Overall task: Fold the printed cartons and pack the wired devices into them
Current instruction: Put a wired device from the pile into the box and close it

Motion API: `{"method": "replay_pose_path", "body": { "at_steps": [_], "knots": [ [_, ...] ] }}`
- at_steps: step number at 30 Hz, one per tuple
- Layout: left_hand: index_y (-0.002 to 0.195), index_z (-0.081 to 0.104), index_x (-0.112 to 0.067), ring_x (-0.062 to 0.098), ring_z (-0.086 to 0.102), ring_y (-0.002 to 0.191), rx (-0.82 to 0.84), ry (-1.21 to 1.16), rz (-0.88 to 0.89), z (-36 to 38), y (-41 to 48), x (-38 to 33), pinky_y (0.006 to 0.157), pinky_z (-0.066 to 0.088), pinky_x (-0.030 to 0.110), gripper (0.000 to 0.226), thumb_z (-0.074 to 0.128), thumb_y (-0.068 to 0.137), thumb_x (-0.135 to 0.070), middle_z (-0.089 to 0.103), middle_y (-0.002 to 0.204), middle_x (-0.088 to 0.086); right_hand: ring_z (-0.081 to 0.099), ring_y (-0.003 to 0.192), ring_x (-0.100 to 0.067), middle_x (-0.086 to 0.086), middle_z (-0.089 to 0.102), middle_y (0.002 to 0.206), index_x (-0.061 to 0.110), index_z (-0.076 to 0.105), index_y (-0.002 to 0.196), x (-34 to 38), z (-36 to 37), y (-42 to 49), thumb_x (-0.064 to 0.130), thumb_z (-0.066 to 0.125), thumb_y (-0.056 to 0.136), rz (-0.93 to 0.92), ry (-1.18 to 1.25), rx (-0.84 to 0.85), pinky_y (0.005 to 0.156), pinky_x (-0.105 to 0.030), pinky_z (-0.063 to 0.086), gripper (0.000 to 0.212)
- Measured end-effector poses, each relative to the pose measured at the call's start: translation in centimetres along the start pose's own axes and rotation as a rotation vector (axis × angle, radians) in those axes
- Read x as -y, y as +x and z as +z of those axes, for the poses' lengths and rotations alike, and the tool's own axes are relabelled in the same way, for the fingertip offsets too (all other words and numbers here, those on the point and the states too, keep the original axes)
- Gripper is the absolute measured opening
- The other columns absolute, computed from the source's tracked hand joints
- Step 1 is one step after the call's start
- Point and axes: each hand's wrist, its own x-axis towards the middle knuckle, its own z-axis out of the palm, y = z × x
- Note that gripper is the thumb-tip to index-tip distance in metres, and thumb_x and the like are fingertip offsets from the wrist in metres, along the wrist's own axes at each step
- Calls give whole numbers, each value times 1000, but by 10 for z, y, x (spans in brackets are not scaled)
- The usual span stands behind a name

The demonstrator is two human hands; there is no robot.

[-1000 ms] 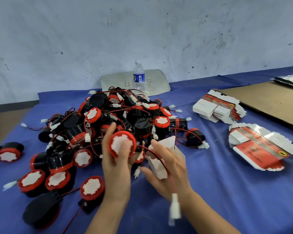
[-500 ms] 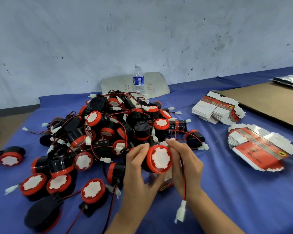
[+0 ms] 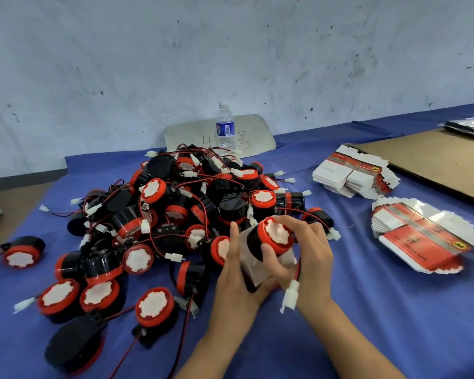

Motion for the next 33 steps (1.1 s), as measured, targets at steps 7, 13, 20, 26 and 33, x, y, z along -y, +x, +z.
{"method": "replay_pose_path", "body": {
  "at_steps": [7,13,20,26,33],
  "knots": [
    [144,1,-50,-28,33,114,-65,162,89,-2,0,11,86,31,-5,112,79,76,-7,27,136,-28,44,106,-18,7,55,93,15,64,90,-12,12,-12,47,71,66,-13,-171,292,85,-33,38,40],
    [132,50,-35,-8,43,122,-62,213,120,-3,-1,8,94,40,7,70,76,77,0,41,133,-8,37,136,-20,15,68,110,18,73,69,-20,14,-15,37,60,86,-16,-157,505,105,-39,24,29],
    [78,53,-22,13,56,107,-104,389,67,-5,1,6,85,51,28,30,74,77,-43,52,125,3,51,76,-6,9,59,86,23,63,79,-9,6,-3,31,62,85,122,66,133,69,-16,41,10],
    [92,65,-18,13,59,98,-73,456,34,-8,2,7,83,48,19,32,72,79,-47,50,129,1,68,64,-10,15,68,78,58,40,104,0,-1,0,25,78,78,284,353,-56,60,-20,52,57],
    [78,53,-19,14,54,81,-43,516,10,-5,2,5,72,51,27,37,69,78,-53,52,118,10,68,67,-6,20,68,82,57,45,95,-4,2,2,26,51,94,237,319,-48,63,-16,51,32]
  ]
}}
